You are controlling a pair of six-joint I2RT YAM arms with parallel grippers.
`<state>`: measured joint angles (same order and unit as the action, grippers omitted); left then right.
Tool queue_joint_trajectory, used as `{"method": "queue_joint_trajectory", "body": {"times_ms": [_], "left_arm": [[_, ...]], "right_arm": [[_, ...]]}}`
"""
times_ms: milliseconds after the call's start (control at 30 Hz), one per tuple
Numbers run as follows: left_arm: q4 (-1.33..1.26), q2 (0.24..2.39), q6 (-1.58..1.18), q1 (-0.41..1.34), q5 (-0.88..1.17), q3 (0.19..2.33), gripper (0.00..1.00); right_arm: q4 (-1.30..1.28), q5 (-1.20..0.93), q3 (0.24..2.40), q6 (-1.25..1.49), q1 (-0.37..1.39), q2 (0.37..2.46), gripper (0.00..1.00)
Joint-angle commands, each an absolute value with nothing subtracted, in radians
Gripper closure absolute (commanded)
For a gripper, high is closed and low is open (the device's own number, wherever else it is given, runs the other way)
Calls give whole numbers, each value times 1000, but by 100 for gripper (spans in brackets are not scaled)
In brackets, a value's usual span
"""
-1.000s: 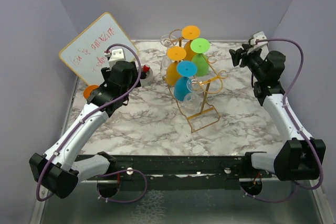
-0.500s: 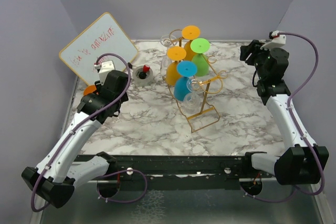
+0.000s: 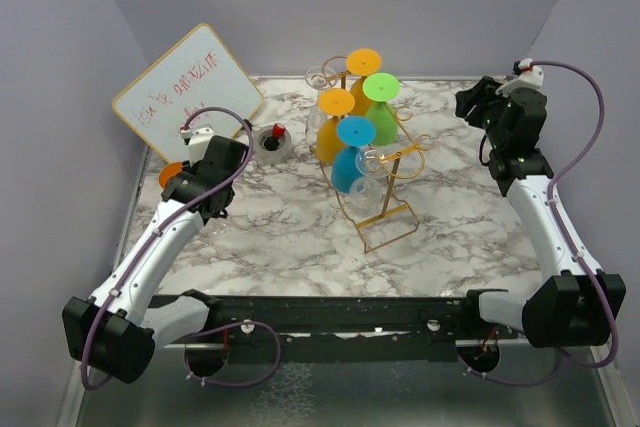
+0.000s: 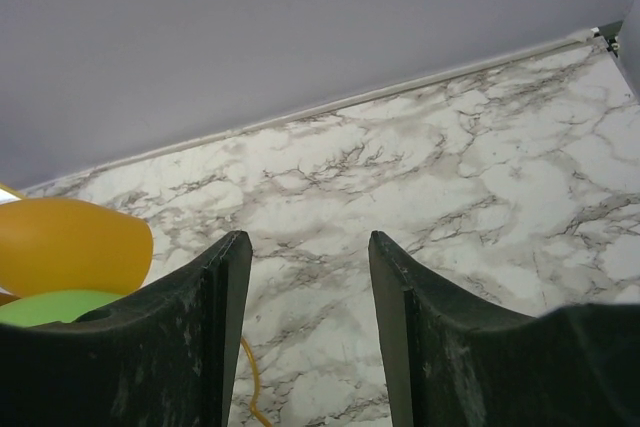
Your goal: Place the wine glass upside down on the wine glass rack
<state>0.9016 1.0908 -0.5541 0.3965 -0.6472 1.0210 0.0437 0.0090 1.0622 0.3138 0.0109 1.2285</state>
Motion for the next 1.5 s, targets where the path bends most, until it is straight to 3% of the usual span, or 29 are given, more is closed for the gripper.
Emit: {"method": "queue_joint_trajectory", "body": {"times_ms": [0, 367, 567, 1067, 1467], "left_arm": [[813, 1098, -488, 337, -561, 994, 66], [802, 1110, -409, 307, -347, 1042, 100], [797, 1078, -375, 307, -187, 1103, 100], [710, 1000, -431, 307, -102, 1216, 100], [634, 974, -530, 307, -70, 1561, 100]], "right_arm": [[2, -23, 1086, 326, 5, 1226, 45], [-38, -50, 1104, 334, 6, 1217, 45], [-60, -33, 1107, 343, 6, 1214, 46], [-87, -134, 1149, 420, 6, 1217, 44], [-21, -258, 1135, 530, 6, 1168, 44]]}}
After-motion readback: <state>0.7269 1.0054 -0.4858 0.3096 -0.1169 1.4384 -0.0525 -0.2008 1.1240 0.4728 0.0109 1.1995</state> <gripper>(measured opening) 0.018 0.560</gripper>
